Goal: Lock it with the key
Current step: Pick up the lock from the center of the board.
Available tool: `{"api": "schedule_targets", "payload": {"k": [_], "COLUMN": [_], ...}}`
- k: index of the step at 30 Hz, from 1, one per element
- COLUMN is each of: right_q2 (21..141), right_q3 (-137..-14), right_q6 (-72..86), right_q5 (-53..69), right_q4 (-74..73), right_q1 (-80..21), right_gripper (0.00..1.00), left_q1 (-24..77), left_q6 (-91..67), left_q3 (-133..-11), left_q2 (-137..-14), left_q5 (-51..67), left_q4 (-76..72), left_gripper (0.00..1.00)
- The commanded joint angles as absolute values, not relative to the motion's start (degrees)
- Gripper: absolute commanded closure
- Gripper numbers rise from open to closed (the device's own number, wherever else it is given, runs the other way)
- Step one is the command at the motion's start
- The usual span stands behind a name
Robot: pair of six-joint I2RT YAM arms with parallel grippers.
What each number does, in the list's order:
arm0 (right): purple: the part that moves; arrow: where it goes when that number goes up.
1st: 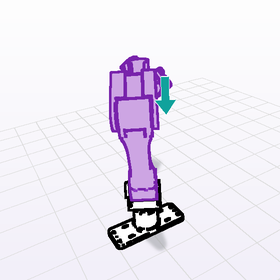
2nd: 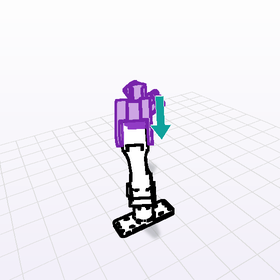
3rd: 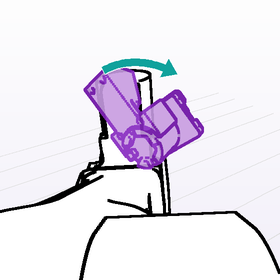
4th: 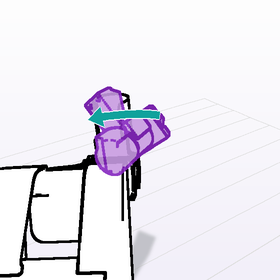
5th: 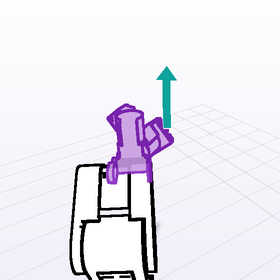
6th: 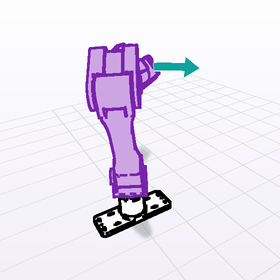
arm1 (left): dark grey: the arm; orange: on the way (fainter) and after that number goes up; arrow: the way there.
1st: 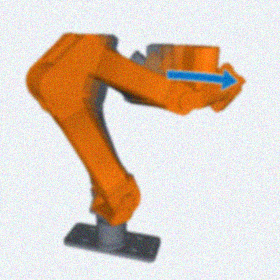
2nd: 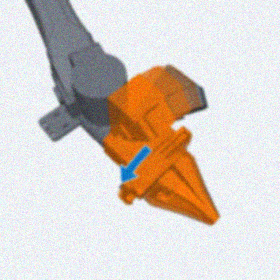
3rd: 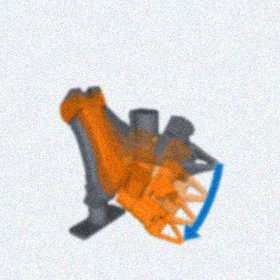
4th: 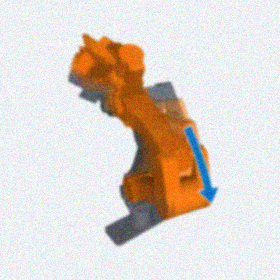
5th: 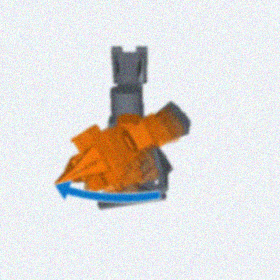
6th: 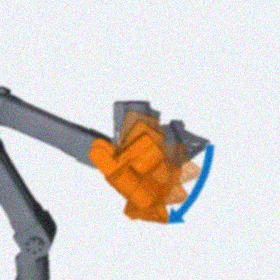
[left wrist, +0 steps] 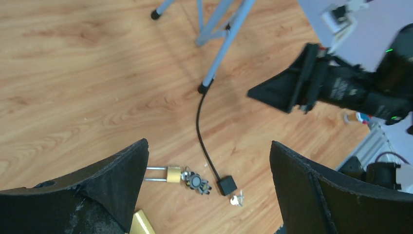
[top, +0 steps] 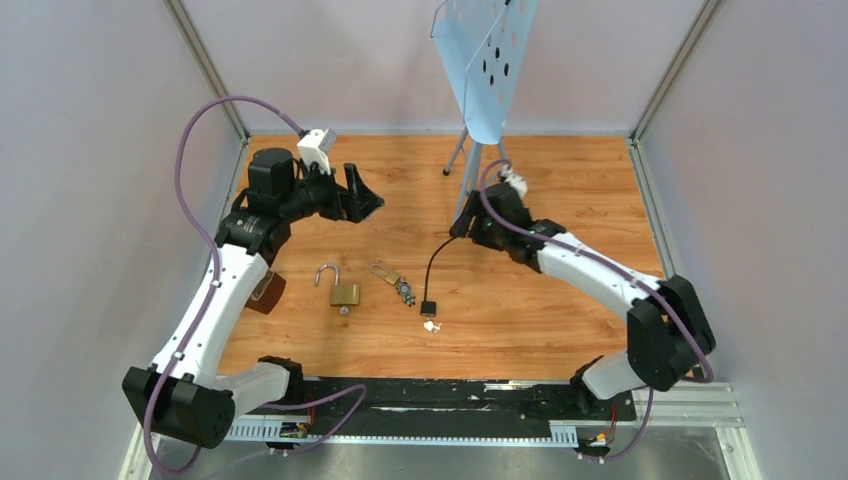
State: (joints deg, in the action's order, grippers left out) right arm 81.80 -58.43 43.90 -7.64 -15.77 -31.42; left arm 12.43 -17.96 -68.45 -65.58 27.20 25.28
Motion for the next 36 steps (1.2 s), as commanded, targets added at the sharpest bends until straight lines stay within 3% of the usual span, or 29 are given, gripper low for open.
{"api": "schedule_targets", "payload": {"k": [1,9,16,28,33,36], "right_q2": [88.0,98.98,106.58,113.53,114.11,112.4], "right_q3": [-59.68,-66.23,-72.85,-79.49,-79.47,-79.81], "right_q6": [43.81,44.61,47.21,52.01,53.96,54.32], "right_q5": [-15.11,-16.23,-17.65,-17.9,-16.07,-16.5], "right_q4": [-18.37,-23.97,-29.81,-38.25,-39.46,-39.77], "right_q1": [-41.84,-52.71,-55.37,-56.34,-56.09,-55.9], "right_gripper": [0.37,0.39,0.6,0.77,0.99,1.0], "left_q1": [13.77,13.8,13.8,13.8,13.8,13.8], "left_q6": [-17.44,-18.08,-17.29,-17.47,-16.91,-17.11], "left_q3": [-65.46,-58.78,-57.3,-56.18,-55.32,-54.41], "left_q2": [-60.77,-52.46,-49.5,-47.25,-45.81,-44.94], "left_q5": [23.44,17.28,16.66,14.64,15.38,15.98], "left_q4": [25.4,23.06,26.23,28.85,29.02,29.0], "left_gripper": [0.0,0.0,0.0,0.0,0.0,0.0]}}
